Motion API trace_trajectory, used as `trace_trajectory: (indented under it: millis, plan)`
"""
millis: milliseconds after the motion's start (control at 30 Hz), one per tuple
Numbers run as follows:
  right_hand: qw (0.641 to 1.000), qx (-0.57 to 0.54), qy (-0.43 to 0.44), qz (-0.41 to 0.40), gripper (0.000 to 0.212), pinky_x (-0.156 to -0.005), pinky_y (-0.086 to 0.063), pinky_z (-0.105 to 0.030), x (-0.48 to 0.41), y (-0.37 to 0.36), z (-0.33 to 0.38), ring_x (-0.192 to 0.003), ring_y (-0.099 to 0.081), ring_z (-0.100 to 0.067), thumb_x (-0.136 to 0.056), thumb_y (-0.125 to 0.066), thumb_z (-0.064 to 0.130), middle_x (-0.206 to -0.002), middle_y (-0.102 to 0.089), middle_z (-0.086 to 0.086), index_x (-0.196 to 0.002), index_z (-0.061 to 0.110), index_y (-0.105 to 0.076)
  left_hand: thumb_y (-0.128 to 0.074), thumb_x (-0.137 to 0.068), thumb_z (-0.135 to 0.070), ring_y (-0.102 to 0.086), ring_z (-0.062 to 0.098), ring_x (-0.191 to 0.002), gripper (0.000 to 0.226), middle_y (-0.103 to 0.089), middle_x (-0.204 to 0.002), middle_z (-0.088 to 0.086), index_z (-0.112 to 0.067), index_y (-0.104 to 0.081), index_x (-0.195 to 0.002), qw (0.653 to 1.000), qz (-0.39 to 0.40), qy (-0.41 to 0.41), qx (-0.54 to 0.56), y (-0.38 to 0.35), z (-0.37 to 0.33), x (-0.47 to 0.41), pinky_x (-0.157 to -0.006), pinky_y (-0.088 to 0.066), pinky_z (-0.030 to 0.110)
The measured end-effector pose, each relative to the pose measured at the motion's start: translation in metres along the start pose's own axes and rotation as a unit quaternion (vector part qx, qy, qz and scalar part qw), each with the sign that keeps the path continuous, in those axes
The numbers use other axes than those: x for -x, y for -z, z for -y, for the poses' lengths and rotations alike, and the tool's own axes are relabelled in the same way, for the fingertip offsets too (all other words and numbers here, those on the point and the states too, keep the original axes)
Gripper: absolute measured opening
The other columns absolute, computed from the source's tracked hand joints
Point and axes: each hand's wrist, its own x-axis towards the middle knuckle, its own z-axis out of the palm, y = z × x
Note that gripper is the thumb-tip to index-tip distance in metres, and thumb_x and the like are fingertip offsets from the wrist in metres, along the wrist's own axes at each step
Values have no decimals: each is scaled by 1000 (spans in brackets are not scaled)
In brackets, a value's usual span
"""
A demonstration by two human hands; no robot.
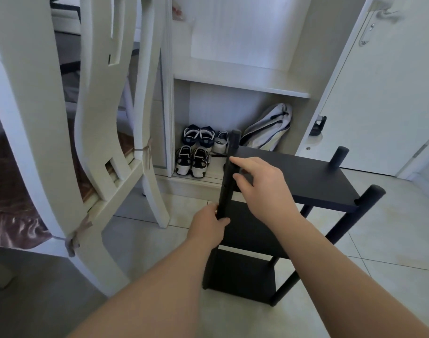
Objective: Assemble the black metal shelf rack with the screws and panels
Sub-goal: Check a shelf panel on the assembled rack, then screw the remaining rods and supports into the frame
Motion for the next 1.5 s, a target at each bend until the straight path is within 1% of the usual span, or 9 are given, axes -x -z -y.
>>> trace_trajectory:
  millis: [133,267,433,667,800,967,1133,1300,1500]
  plan:
    - [997,-27,-7,-67,34,-91,-46,-10,0,13,-10,-101,-60,-6,-100,-62,10,-117,-65,8,-132,19,-67,-61,-98,-21,-60,19,-114,34,-65,-122,0,-20,-57,-132,999,-7,-40,-3,-11,-11,-2,-98,-51,40]
    - [984,-85,-49,-152,32,-93,-48,-13,8,47,-31,-100,-67,-7,-98,-64,9,-110,-70,5,-127,20,-70,-60,-98,-24,-60,16,-107,27,-65,-114,-4,-26,-57,-125,993,-14,-118,-24,-25,-36,-1,-91,-52,35]
    - [959,-103,-92,-249,24,-77,-41,2,36,100,-72,-85,-61,18,-95,-67,3,-96,-66,18,-115,16,-73,-61,-97,-26,-56,12,-98,23,-55,-104,-13,-29,-58,-119,972,-28,-215,-94,-55,-74,3,-83,-47,31]
    - [908,-102,-252,-320,20,-64,-42,1,96,162,-169,-81,-64,3,-97,-64,12,-91,-67,14,-113,19,-73,-56,-99,-36,-60,22,-102,27,-59,-117,-4,-27,-56,-125,931,7,-293,-217,-141,-121,18,-84,-54,42]
    - [886,-88,-326,-317,22,-59,-41,0,132,180,-232,-72,-60,9,-98,-61,8,-86,-62,20,-112,19,-73,-52,-100,-42,-62,20,-91,22,-56,-107,-6,-32,-53,-119,893,15,-320,-316,-204,-133,18,-65,-44,35]
    - [850,-69,-437,-286,22,-76,-45,-27,178,171,-319,-80,-62,-15,-97,-63,11,-93,-68,4,-116,12,-73,-52,-100,-43,-57,20,-84,25,-53,-104,-2,-30,-54,-120,833,59,-357,-418,-280,-123,3,-59,-34,34]
    - [816,-83,-522,-234,21,-80,-54,-36,210,121,-379,-84,-65,-24,-94,-66,11,-96,-71,-4,-115,11,-72,-57,-98,-41,-46,19,-74,23,-52,-98,0,-26,-59,-116,786,104,-374,-481,-322,-85,-20,-57,-34,36]
    - [785,-123,-575,-196,22,-59,-46,-27,217,72,-405,-74,-65,-25,-90,-67,13,-87,-71,-7,-111,13,-74,-56,-99,-41,-44,20,-72,23,-42,-90,-1,-24,-60,-113,754,139,-380,-517,-330,-50,-44,-50,-21,33]
    - [792,-171,-569,-141,28,-72,-51,-30,199,32,-409,-93,-69,-25,-92,-66,13,-90,-68,0,-119,14,-73,-54,-99,-44,-57,25,-83,26,-50,-96,0,-24,-59,-115,755,139,-358,-532,-315,-15,-71,-56,-32,35]
